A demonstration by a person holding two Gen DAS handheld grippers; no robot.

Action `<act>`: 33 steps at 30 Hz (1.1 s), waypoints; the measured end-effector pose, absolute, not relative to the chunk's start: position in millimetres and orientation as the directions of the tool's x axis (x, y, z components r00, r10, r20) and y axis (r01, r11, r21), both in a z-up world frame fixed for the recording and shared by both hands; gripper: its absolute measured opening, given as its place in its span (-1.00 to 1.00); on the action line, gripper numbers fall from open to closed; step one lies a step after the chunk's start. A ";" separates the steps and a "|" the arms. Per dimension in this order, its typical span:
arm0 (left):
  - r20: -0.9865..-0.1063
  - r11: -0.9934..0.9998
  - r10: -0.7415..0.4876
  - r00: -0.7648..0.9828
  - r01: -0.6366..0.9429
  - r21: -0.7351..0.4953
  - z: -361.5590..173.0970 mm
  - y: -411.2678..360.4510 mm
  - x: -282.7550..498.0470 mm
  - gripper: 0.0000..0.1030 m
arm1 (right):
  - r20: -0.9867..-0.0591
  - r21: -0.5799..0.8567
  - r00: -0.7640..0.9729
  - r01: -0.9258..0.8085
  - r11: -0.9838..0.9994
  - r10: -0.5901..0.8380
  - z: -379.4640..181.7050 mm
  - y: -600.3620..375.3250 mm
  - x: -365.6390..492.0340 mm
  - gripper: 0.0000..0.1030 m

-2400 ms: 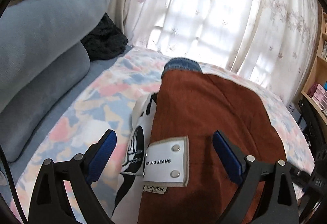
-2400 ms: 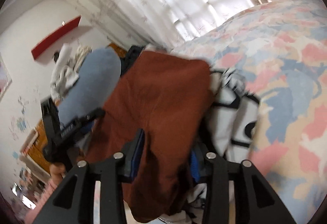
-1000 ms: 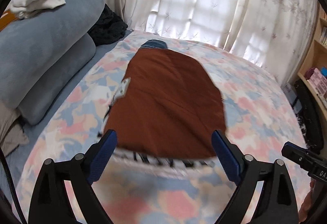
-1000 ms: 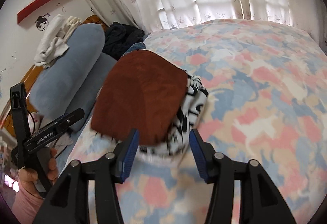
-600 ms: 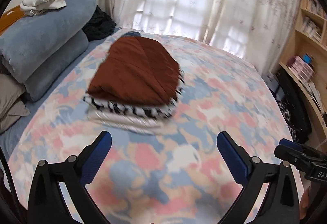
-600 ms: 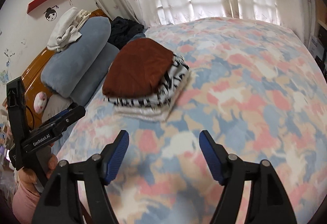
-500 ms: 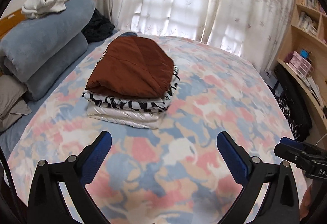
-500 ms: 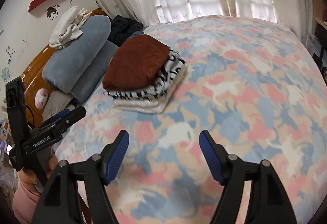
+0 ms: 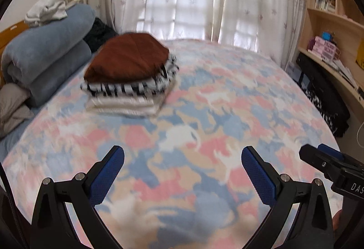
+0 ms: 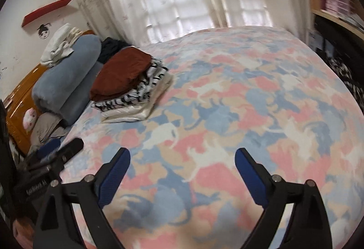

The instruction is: Fold large clothes

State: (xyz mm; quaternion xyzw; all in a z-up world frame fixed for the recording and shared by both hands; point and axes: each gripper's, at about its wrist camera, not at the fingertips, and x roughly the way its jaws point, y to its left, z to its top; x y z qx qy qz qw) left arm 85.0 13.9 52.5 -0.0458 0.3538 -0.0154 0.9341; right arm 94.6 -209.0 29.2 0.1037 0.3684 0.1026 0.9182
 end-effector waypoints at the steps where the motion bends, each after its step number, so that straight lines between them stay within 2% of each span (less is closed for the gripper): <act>1: -0.670 0.996 -0.060 0.740 -0.004 -0.093 43.9 8.0 80.3 0.98 | -0.659 0.263 0.709 -0.096 0.960 0.251 20.6 -210.9 88.7 0.82; 5: -0.704 0.996 -0.043 0.709 -0.022 -0.083 24.6 -6.8 66.3 0.98 | -0.687 0.227 0.703 -0.033 0.973 0.184 -1.8 -215.0 71.4 0.82; 12: -0.707 0.998 -0.024 0.707 -0.026 -0.059 22.8 -19.5 43.9 0.98 | -0.713 0.190 0.691 0.021 0.982 0.123 -20.2 -220.9 44.0 0.83; 17: -0.677 0.999 0.018 0.736 -0.038 -0.015 34.7 -25.1 32.6 0.98 | -0.696 0.187 0.707 0.007 0.982 0.128 -10.7 -220.5 30.6 0.83; 33: -0.676 0.999 0.029 0.737 -0.043 -0.004 46.9 -27.7 23.8 0.98 | -0.655 0.147 0.750 0.014 0.989 0.086 10.5 -222.6 13.4 0.83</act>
